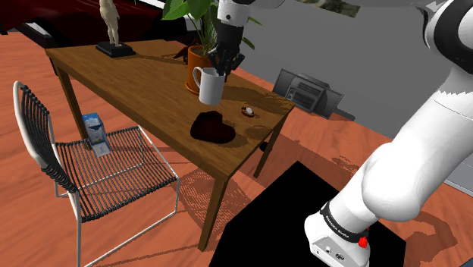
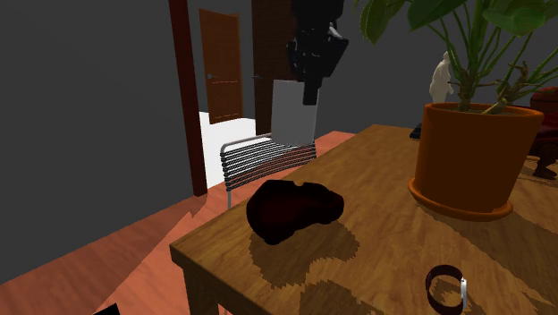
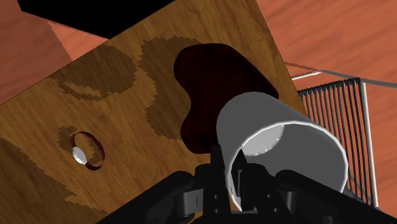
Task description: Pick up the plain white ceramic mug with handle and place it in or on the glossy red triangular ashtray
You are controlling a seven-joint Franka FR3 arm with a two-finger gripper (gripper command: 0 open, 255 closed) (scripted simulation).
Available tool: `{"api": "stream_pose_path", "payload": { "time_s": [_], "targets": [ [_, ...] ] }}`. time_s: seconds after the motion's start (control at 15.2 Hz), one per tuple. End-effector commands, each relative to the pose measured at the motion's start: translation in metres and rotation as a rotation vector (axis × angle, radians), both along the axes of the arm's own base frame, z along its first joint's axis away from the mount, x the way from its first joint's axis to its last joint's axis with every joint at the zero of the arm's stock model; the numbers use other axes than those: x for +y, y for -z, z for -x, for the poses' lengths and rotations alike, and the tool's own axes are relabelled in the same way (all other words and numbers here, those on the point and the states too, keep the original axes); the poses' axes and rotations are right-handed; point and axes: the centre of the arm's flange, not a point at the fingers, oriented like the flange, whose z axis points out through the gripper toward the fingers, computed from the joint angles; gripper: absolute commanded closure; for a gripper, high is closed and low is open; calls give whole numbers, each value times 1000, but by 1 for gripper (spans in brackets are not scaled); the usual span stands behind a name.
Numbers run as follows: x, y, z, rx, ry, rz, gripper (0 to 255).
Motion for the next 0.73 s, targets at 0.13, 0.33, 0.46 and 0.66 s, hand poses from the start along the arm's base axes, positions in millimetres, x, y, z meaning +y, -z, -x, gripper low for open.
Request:
{"api": "stream_pose_path", "payload": {
  "time_s": [0.13, 0.33, 0.46, 0.66],
  "targets": [
    [0, 22, 1, 0, 0, 0, 255],
    [0, 37, 1, 0, 0, 0, 255],
    [0, 48, 1, 0, 0, 0, 255],
    [0, 64, 1, 0, 0, 0, 255]
  ]
}}
